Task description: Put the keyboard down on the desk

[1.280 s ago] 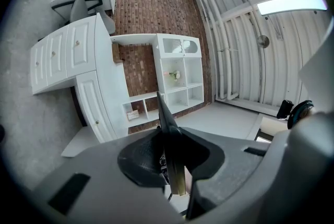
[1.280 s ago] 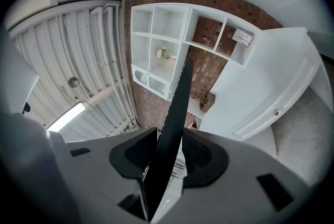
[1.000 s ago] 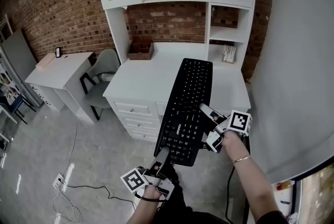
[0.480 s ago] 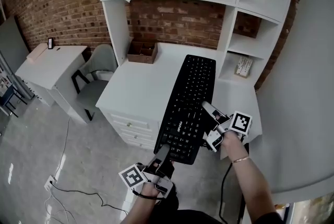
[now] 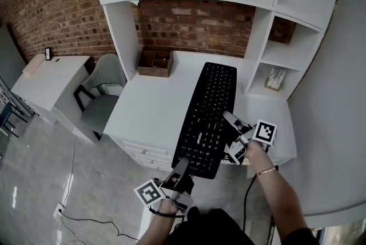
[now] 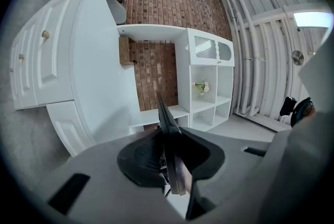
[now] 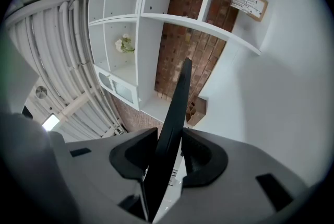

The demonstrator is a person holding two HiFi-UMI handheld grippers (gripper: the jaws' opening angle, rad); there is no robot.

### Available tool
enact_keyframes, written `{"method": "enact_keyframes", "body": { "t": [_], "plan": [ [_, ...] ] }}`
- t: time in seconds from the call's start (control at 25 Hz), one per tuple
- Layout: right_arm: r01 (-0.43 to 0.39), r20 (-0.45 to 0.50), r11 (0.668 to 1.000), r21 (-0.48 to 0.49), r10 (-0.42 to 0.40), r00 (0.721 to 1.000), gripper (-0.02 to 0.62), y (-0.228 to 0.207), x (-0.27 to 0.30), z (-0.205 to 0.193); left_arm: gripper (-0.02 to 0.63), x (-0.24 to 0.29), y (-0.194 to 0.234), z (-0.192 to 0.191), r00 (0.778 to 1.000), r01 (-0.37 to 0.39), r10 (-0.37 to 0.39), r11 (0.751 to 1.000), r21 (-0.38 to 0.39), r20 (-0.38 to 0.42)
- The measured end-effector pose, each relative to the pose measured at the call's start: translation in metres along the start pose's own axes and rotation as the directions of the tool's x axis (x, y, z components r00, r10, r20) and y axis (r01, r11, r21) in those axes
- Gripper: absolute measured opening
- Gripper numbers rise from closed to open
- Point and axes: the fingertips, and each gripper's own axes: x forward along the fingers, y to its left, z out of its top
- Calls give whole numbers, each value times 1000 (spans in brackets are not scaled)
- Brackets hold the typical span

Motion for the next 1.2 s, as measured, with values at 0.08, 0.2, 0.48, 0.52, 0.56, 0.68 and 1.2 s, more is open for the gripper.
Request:
{"method": "enact_keyframes", "body": {
  "t": [0.08, 0.2, 0.48, 0.52, 0.56, 0.68, 1.2],
  "plan": [
    [0, -4, 1000, 12, 0, 1000, 127, -11, 17, 8, 80, 14, 8, 13, 1000, -8, 8, 1000, -3, 4],
    [-2, -13, 999, 33, 2, 1000, 127, -26, 35, 16, 80, 29, 19, 24, 1000, -23, 22, 1000, 3, 7],
    [1, -59, 998, 67, 3, 998, 127, -71, 78, 36, 81, 66, 52, 48, 998, -55, 56, 998, -16, 42],
    [4, -68, 998, 70, 1, 998, 127, -79, 83, 41, 81, 73, 57, 50, 997, -61, 62, 998, -20, 49],
    [8, -75, 997, 76, -2, 997, 127, -86, 89, 45, 81, 80, 63, 53, 996, -69, 70, 997, -22, 56],
    [15, -91, 994, 106, -5, 996, 127, -104, 106, 60, 81, 103, 76, 60, 993, -91, 93, 996, -24, 73],
    [104, -177, 978, 181, -72, 982, 127, -195, 157, 94, 81, 172, 139, 84, 974, -189, 198, 978, -84, 110]
  ]
}}
